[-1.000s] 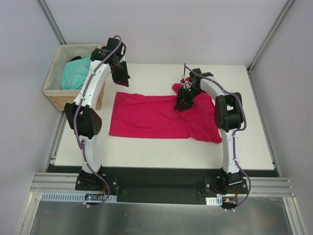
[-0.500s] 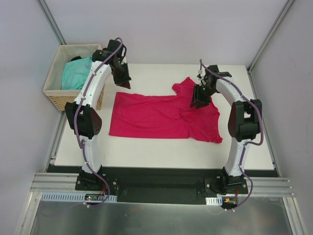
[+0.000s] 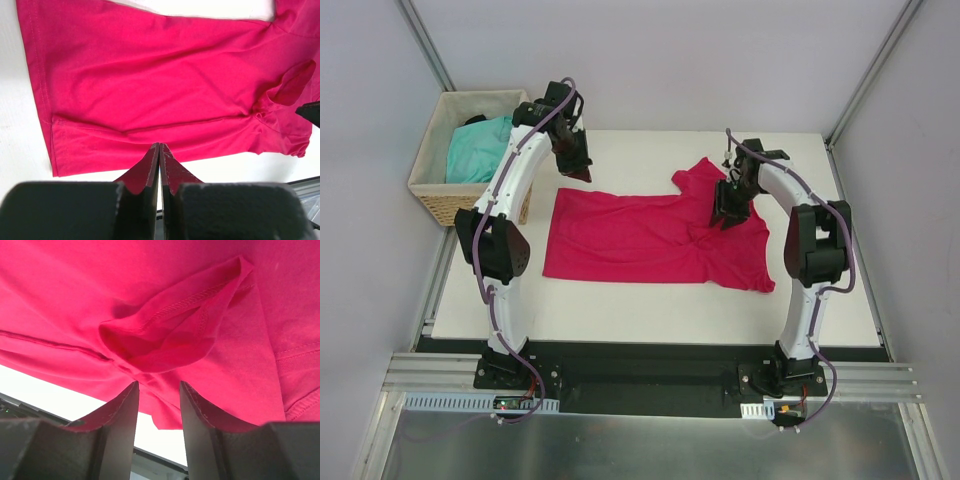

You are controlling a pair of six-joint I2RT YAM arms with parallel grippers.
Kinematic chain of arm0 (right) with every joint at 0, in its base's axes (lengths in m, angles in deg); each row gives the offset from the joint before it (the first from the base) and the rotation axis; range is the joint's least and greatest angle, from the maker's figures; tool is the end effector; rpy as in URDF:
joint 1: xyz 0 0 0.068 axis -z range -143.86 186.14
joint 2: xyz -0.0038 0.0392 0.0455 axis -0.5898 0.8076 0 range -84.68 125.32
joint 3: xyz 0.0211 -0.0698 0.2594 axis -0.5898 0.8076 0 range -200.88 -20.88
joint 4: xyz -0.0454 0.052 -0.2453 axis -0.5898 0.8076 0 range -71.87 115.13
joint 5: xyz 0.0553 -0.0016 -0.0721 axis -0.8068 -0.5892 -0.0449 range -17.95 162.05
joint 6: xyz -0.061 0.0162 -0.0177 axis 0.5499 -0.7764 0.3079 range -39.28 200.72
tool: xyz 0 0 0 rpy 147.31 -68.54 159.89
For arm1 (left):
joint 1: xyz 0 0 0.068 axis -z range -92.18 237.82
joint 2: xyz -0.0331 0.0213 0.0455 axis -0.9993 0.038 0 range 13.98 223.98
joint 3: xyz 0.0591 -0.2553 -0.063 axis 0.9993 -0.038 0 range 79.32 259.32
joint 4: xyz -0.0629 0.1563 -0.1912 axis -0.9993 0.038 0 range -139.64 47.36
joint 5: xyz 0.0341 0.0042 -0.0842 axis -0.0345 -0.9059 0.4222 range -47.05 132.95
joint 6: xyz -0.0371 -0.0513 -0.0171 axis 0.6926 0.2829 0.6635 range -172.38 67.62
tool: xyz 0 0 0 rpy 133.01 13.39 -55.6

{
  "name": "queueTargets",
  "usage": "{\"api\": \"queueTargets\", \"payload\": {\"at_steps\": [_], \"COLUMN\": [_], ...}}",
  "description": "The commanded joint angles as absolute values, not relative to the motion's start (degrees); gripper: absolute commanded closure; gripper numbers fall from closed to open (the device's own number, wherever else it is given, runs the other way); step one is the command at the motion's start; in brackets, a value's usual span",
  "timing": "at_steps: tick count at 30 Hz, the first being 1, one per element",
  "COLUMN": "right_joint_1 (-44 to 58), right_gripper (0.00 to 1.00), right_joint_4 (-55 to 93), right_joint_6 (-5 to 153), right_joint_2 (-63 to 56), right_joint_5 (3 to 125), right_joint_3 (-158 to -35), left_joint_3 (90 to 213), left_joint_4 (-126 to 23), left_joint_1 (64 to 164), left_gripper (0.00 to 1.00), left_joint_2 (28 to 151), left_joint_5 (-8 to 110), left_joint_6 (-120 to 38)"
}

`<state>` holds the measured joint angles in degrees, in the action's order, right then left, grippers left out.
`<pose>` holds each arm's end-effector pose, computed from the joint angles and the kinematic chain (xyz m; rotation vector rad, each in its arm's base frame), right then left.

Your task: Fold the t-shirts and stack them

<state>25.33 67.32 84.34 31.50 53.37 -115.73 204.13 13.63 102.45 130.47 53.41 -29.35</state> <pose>0.4089 0.0948 0.2008 -0.4276 2.7518 0.4870 0.4181 -0.1188 0.3385 -0.1145 2.5762 -0.4862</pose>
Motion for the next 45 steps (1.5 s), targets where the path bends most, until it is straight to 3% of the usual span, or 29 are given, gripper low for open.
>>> {"api": "queueTargets", "payload": {"at_steps": [1, 24, 35, 45], "right_joint_1": [24.6, 23.3, 22.3, 21.7], "right_gripper": [0.59, 0.61, 0.62, 0.68], "right_joint_4": [70.4, 68.7, 66.6, 67.5], "right_joint_6": [83.7, 82.3, 81.5, 82.1], "right_joint_2": [33.8, 38.7, 40.7, 41.0], "right_joint_5": [54.2, 51.1, 47.1, 45.3], "right_joint_3": [-116.9, -123.4, -126.9, -126.5], "left_joint_3": [203.4, 205.1, 204.8, 204.9], "left_joint_4": [14.0, 14.9, 15.4, 15.5], "left_joint_1": [102.7, 102.7, 102.6, 102.6], "left_gripper": [0.98, 0.98, 0.91, 0.91], "left_joint_2": [127.2, 126.6, 126.1, 126.3], "left_joint_5": [53.6, 53.6, 52.1, 52.4], "left_joint_6": [-30.1, -30.9, -31.2, -31.5]}}
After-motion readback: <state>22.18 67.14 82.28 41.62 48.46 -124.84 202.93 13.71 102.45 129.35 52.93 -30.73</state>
